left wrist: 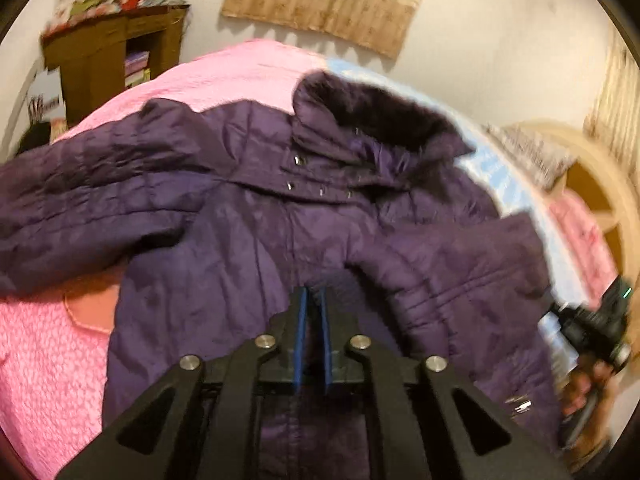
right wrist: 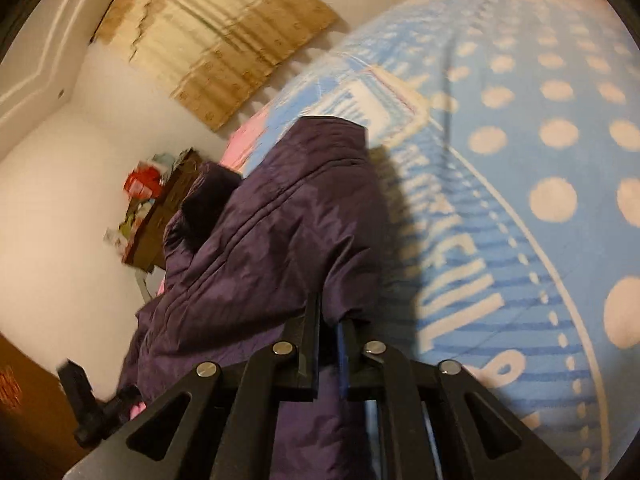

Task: Fold large clothes
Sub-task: 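Lay the sleeve on the jacket front and open the right gripper, then grasp the other sleeve cuff with the left gripper and lift it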

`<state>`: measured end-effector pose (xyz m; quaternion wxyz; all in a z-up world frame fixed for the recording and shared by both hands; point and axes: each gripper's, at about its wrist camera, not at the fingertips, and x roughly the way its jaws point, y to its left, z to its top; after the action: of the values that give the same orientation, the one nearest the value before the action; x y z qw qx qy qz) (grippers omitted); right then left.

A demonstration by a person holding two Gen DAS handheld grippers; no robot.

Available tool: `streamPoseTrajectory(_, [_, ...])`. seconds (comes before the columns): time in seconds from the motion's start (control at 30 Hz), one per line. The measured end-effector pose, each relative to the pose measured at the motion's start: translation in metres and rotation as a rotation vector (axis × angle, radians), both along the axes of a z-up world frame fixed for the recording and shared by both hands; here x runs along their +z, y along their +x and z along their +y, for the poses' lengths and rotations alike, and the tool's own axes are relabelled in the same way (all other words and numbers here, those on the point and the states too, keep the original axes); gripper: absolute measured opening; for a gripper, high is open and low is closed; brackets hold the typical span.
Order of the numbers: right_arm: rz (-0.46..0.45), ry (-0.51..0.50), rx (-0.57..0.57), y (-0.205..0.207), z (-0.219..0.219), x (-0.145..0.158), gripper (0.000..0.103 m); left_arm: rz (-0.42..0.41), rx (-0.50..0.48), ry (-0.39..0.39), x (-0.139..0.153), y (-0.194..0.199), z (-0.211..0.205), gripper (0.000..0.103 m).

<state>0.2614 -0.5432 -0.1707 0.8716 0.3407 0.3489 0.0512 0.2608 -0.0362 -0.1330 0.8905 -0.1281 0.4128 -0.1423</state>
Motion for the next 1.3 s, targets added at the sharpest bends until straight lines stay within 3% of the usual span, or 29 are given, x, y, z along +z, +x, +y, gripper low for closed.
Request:
streamPoseTrajectory(0.03, [0.001, -0.011, 0.002, -0.001, -0.001, 0.002, 0.008, -0.007, 0.013, -0.026, 0.004, -0.003, 0.005, 0.039])
streamPoseTrajectory(0.07, [0.002, -0.017, -0.001, -0.001, 0.0, 0.003, 0.009, -0.022, 0.028, -0.048, 0.01, -0.007, 0.01, 0.051])
streamPoseTrajectory(0.1, [0.003, -0.026, -0.014, -0.002, -0.001, 0.003, 0.014, -0.048, 0.044, -0.064, 0.015, -0.012, 0.013, 0.077])
streamPoseTrajectory(0.13, [0.003, -0.027, -0.03, -0.008, -0.002, 0.001, 0.021, -0.067, 0.051, -0.071, 0.018, -0.014, 0.012, 0.091])
streamPoseTrajectory(0.17, [-0.001, -0.019, -0.041, -0.009, -0.003, 0.001, 0.037, -0.085, 0.043, -0.083, 0.021, -0.016, 0.009, 0.093])
streamPoseTrajectory(0.2, [-0.009, -0.005, -0.045, -0.02, -0.003, 0.003, 0.046, -0.089, 0.023, -0.092, 0.022, -0.015, 0.005, 0.093])
streamPoseTrajectory(0.27, [-0.02, -0.003, -0.062, -0.027, -0.003, 0.004, 0.049, -0.07, -0.016, -0.083, 0.018, -0.008, -0.009, 0.088])
streamPoseTrajectory(0.33, [-0.019, -0.04, -0.077, -0.033, 0.004, 0.01, 0.049, -0.008, -0.07, -0.095, 0.003, 0.006, -0.023, 0.067])
streamPoseTrajectory(0.4, [-0.013, -0.09, -0.111, -0.041, 0.005, 0.016, 0.049, 0.058, -0.099, -0.112, -0.011, 0.015, -0.031, 0.056])
streamPoseTrajectory(0.43, [-0.004, -0.131, -0.145, -0.045, 0.004, 0.021, 0.049, 0.062, -0.111, -0.121, -0.015, 0.016, -0.033, 0.039])
streamPoseTrajectory(0.47, [-0.002, -0.159, -0.173, -0.05, 0.002, 0.026, 0.049, 0.051, -0.141, -0.144, -0.015, 0.013, -0.035, 0.03])
streamPoseTrajectory(0.53, [-0.022, -0.191, -0.208, -0.055, -0.004, 0.036, 0.049, 0.034, -0.145, -0.179, -0.007, 0.005, -0.031, 0.024])
streamPoseTrajectory(0.6, [-0.06, -0.24, -0.23, -0.06, -0.005, 0.051, 0.051, -0.008, -0.131, -0.177, 0.008, -0.007, -0.022, 0.023])
streamPoseTrajectory(0.7, [-0.137, -0.304, -0.176, -0.049, 0.005, 0.076, 0.053, -0.067, -0.095, -0.176, 0.025, -0.024, -0.002, 0.023])
streamPoseTrajectory(0.77, [-0.168, -0.328, -0.123, -0.037, 0.018, 0.085, 0.054, -0.074, -0.086, -0.181, 0.028, -0.031, 0.009, 0.023])
streamPoseTrajectory(0.83, [-0.191, -0.348, -0.043, -0.024, 0.037, 0.089, 0.058, -0.058, -0.099, -0.129, 0.022, -0.032, 0.004, 0.023])
streamPoseTrajectory(0.9, [-0.171, -0.344, 0.077, 0.0, 0.055, 0.08, 0.058, -0.028, -0.087, -0.102, 0.01, -0.027, -0.002, 0.023])
streamPoseTrajectory(0.97, [0.001, -0.377, 0.117, 0.033, 0.062, 0.049, 0.058, -0.013, -0.069, -0.086, 0.002, -0.028, 0.0, 0.023])
streamPoseTrajectory(1.03, [0.126, -0.335, 0.101, 0.044, 0.052, 0.017, 0.058, -0.01, -0.077, -0.077, -0.002, -0.029, -0.002, 0.026])
streamPoseTrajectory(1.07, [0.129, -0.328, 0.118, 0.044, 0.051, 0.009, 0.058, -0.013, -0.075, -0.067, -0.003, -0.029, -0.004, 0.028])
streamPoseTrajectory(1.1, [0.097, -0.372, 0.134, 0.039, 0.053, 0.009, 0.058, -0.018, -0.069, -0.049, -0.003, -0.031, -0.005, 0.035])
streamPoseTrajectory(1.17, [0.113, -0.451, 0.151, 0.034, 0.061, 0.011, 0.058, -0.036, -0.069, -0.033, -0.001, -0.032, -0.006, 0.038])
streamPoseTrajectory(1.23, [0.168, -0.534, 0.151, 0.033, 0.069, 0.019, 0.058, -0.053, -0.048, -0.015, 0.002, -0.034, -0.004, 0.054])
streamPoseTrajectory(1.3, [0.172, -0.583, 0.111, 0.028, 0.078, 0.036, 0.058, -0.073, -0.042, -0.02, 0.005, -0.036, -0.003, 0.058])
